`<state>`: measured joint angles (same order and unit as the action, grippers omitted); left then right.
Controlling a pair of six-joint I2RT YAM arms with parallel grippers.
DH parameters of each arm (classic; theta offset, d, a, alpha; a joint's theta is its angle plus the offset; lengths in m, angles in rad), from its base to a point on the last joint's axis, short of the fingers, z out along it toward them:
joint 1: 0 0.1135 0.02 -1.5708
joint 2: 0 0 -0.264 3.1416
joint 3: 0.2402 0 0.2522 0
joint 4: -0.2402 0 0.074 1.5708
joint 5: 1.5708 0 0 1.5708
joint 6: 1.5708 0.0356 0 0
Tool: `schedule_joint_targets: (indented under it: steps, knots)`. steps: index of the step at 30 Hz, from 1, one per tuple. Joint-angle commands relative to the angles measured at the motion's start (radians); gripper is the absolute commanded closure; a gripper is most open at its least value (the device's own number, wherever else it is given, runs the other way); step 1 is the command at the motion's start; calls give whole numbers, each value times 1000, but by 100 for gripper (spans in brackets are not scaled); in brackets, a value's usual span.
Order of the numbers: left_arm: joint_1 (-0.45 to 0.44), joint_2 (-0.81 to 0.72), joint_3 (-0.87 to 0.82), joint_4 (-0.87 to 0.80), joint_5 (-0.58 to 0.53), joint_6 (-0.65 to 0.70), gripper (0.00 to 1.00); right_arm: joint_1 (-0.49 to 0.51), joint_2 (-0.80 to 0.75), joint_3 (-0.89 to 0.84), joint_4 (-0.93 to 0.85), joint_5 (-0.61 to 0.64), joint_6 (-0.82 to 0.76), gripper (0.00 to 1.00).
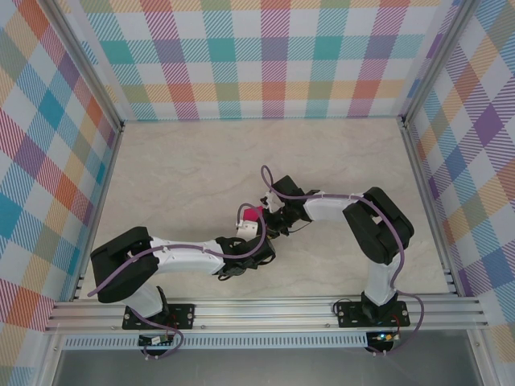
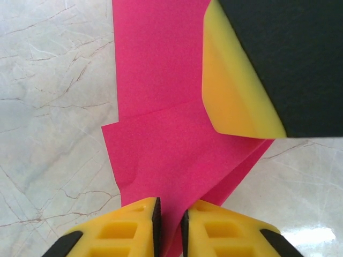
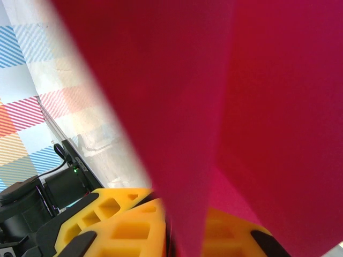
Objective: Fold a paper plane with a square sheet of paper (pick it up from the middle)
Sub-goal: Fourth fold the wing at the center of the table.
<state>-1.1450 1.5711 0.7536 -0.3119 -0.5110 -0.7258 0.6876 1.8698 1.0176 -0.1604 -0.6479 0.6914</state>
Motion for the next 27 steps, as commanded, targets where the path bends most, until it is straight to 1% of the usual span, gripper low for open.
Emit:
schedule_joint_targets:
  steps: [1, 5, 7, 10, 14, 16, 17, 22, 27]
  knots:
    - [-19, -2, -17, -5, -23, -23, 84, 3, -2, 24, -20, -7, 0, 87]
    - [-21, -4, -16, -28, -36, -28, 89, 4, -8, 19, -16, -5, 6, 85]
    - [-21, -16, -21, -31, -40, -30, 94, 4, -16, 18, -20, -1, 4, 84]
    - [-18, -44, -41, -20, -49, -41, 95, 4, -34, 18, -36, 23, -4, 79]
    - [-6, -74, -66, 9, -22, -32, 96, 2, -64, 25, -70, 51, -19, 73]
    - [3, -95, -87, 26, 0, -22, 97, -3, -93, 23, -93, 79, -30, 67]
    - [7, -106, -97, 67, 14, -13, 97, -7, -107, 18, -95, 90, -31, 66]
    - [44, -170, -158, 163, 109, 29, 98, -38, -196, -28, -93, 131, -32, 61]
    - [82, -222, -211, 220, 184, 49, 98, -61, -274, -75, -82, 177, -29, 55]
